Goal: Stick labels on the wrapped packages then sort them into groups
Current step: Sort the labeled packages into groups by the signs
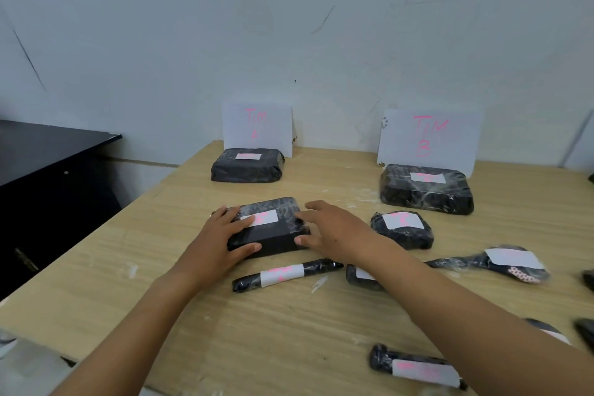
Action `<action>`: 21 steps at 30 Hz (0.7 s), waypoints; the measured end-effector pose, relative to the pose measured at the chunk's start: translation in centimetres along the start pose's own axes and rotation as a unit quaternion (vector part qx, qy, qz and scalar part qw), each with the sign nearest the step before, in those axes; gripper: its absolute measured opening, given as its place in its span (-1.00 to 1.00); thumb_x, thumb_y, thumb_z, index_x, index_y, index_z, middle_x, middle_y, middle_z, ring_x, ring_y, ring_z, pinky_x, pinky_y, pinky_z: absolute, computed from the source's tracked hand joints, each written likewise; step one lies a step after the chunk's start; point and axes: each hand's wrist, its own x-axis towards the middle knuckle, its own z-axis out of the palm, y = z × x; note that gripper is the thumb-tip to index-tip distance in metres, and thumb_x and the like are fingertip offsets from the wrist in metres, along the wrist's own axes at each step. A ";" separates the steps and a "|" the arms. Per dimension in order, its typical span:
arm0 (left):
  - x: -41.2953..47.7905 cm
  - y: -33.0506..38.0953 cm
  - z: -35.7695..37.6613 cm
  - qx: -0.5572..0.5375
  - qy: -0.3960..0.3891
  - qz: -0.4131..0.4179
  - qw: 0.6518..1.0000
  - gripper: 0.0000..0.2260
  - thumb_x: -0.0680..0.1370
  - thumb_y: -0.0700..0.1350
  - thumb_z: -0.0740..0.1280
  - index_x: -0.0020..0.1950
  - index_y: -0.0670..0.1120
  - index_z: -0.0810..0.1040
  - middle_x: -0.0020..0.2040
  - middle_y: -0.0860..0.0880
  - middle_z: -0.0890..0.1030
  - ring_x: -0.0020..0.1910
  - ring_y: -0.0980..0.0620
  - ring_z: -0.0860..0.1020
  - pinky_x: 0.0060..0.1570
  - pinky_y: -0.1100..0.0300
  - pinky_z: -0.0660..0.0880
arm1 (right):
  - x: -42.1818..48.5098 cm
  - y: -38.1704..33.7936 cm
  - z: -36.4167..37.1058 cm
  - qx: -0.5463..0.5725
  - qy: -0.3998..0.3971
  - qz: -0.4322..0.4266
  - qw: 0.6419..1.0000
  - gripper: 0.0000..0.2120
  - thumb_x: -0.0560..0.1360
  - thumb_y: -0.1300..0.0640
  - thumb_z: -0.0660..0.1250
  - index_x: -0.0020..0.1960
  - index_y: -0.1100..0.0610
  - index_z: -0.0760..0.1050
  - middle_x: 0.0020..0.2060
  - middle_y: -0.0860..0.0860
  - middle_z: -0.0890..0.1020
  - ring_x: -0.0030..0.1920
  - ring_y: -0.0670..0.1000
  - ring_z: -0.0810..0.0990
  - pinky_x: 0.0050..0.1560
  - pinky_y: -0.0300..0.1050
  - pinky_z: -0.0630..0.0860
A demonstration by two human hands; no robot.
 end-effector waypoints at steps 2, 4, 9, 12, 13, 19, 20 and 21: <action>0.2 0.1 0.2 -0.003 -0.002 -0.001 1.000 -0.46 0.50 0.07 0.36 0.45 -0.01 0.34 0.51 0.03 0.20 0.52 0.07 0.02 0.43 0.15 0.09 | -0.9 0.8 -0.5 0.005 0.007 0.005 1.000 -0.50 0.57 -0.11 0.21 0.47 -0.02 0.25 0.49 -0.02 0.21 0.44 0.05 0.26 0.38 0.02 0.30; 0.5 0.5 0.4 -0.002 -0.004 0.002 1.000 -0.45 0.50 0.08 0.36 0.45 -0.01 0.34 0.51 0.03 0.21 0.52 0.06 0.02 0.43 0.14 0.09 | -1.9 1.7 -0.9 0.011 0.024 0.010 1.000 -0.51 0.57 -0.11 0.21 0.46 -0.03 0.27 0.47 -0.04 0.25 0.43 0.02 0.28 0.38 0.03 0.30; 1.8 2.2 1.3 0.057 -0.012 0.014 0.998 -0.46 0.50 0.15 0.33 0.45 0.05 0.34 0.53 -0.01 0.18 0.53 -0.02 0.02 0.46 -0.10 0.05 | -3.9 3.6 -1.9 0.009 0.052 0.025 0.998 -0.53 0.57 -0.13 0.20 0.44 -0.02 0.32 0.43 -0.06 0.31 0.39 0.00 0.33 0.36 -0.02 0.33; 2.5 4.2 2.0 0.065 0.005 0.040 0.997 -0.50 0.50 0.13 0.35 0.41 0.07 0.39 0.53 -0.01 0.20 0.53 -0.02 0.04 0.44 -0.09 -0.01 | -4.8 4.7 -2.5 0.006 0.067 0.033 0.997 -0.56 0.58 -0.11 0.20 0.42 -0.02 0.34 0.41 -0.07 0.33 0.35 -0.01 0.37 0.32 -0.07 0.34; 2.8 5.0 2.2 0.061 0.007 0.053 0.997 -0.52 0.50 0.11 0.35 0.40 0.07 0.41 0.52 -0.01 0.22 0.53 -0.02 0.05 0.44 -0.08 -0.01 | -5.1 5.0 -2.7 0.005 0.072 0.037 0.997 -0.57 0.58 -0.09 0.20 0.42 -0.02 0.34 0.39 -0.07 0.35 0.32 -0.02 0.39 0.29 -0.09 0.35; 4.3 9.9 3.8 -0.021 -0.020 0.103 0.994 -0.61 0.50 0.08 0.36 0.32 0.07 0.50 0.42 0.05 0.40 0.43 0.07 0.28 0.40 0.13 0.22 | -7.2 7.8 -3.4 -0.015 0.106 0.084 0.991 -0.59 0.58 -0.01 0.24 0.41 -0.01 0.34 0.36 -0.05 0.38 0.34 0.00 0.37 0.27 -0.04 0.40; 4.6 10.9 4.1 -0.033 -0.033 0.105 0.993 -0.63 0.50 0.09 0.36 0.30 0.06 0.52 0.38 0.06 0.45 0.37 0.09 0.37 0.36 0.16 0.29 | -7.5 8.4 -3.4 -0.018 0.114 0.094 0.989 -0.57 0.57 -0.01 0.25 0.41 -0.01 0.34 0.36 -0.05 0.37 0.34 0.01 0.36 0.26 -0.03 0.40; 4.8 12.0 4.5 -0.050 -0.047 0.103 0.992 -0.64 0.50 0.09 0.37 0.28 0.06 0.53 0.34 0.07 0.49 0.30 0.10 0.44 0.32 0.18 0.36 | -7.9 9.0 -3.4 -0.020 0.119 0.104 0.987 -0.56 0.56 -0.02 0.27 0.42 -0.02 0.33 0.37 -0.04 0.37 0.35 0.02 0.35 0.26 -0.01 0.41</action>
